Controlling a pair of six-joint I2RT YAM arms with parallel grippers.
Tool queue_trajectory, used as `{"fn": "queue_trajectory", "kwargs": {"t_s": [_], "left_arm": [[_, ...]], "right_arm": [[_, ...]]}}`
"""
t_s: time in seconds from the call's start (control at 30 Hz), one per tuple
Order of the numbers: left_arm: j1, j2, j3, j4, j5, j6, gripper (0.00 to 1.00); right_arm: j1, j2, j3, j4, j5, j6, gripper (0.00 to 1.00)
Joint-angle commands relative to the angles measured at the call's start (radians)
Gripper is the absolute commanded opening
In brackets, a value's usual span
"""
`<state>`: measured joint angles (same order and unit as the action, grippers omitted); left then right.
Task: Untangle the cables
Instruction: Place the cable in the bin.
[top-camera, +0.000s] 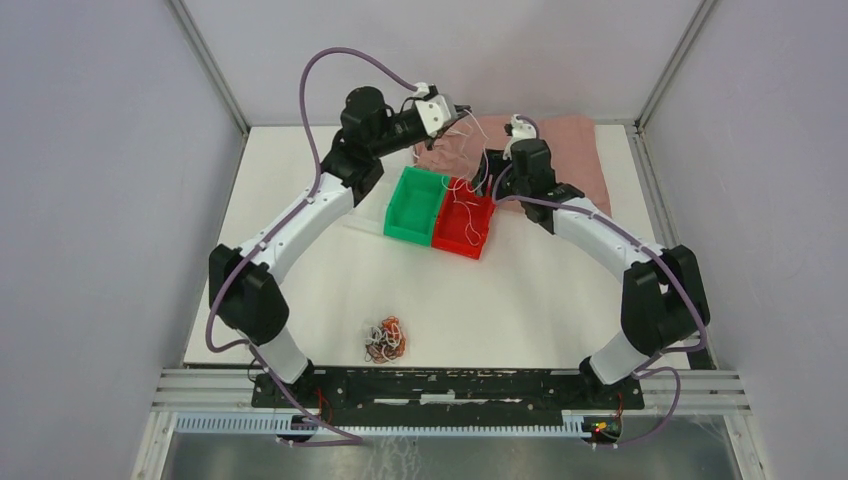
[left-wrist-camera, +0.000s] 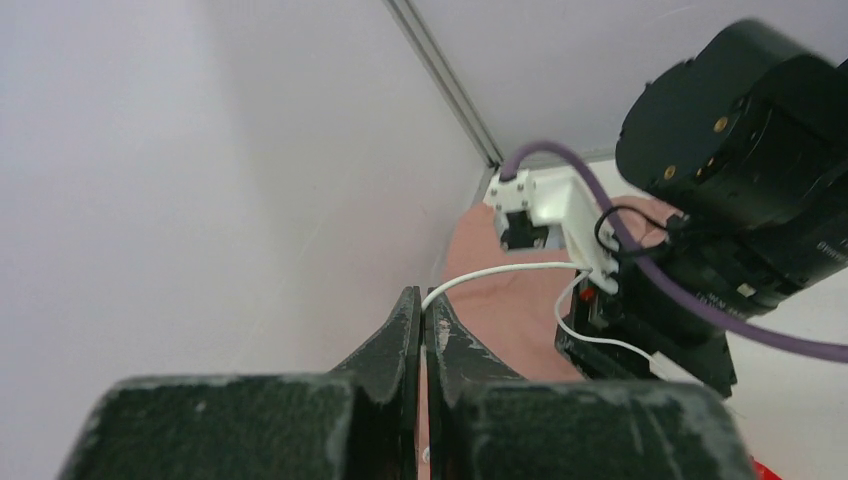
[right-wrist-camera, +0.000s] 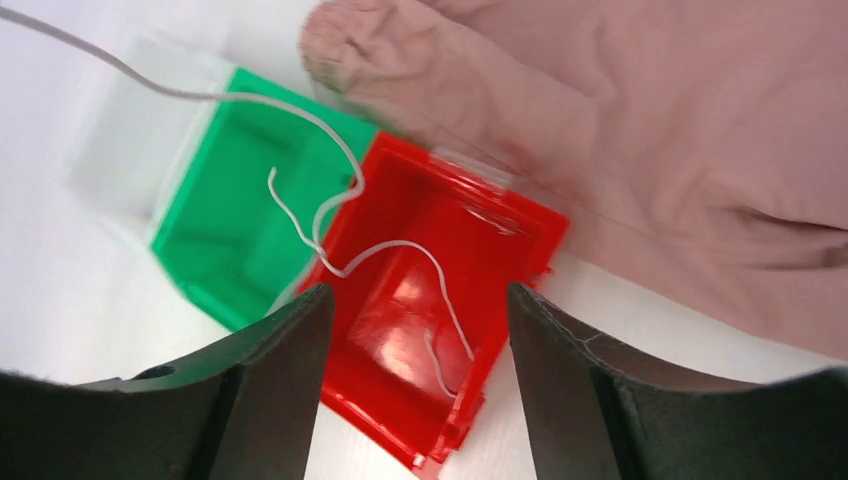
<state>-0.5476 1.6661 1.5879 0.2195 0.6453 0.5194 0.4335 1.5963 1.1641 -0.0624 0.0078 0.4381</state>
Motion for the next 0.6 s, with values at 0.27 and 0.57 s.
{"fn": "queue_trajectory", "kwargs": {"t_s": [0.27, 0.57], "left_arm": [[-0.032, -0.006, -0.129, 0.083, -0.228, -0.123, 0.03], [-0.112, 0.05, -0.156, 0.063, -0.323, -0.271, 0.03]], "right_arm": [[-0.125, -0.123, -0.07, -0.097, 0.193, 0.074, 0.79], [-0.213, -0.234, -0.194, -0.026, 0.157, 0.131, 0.79]]}}
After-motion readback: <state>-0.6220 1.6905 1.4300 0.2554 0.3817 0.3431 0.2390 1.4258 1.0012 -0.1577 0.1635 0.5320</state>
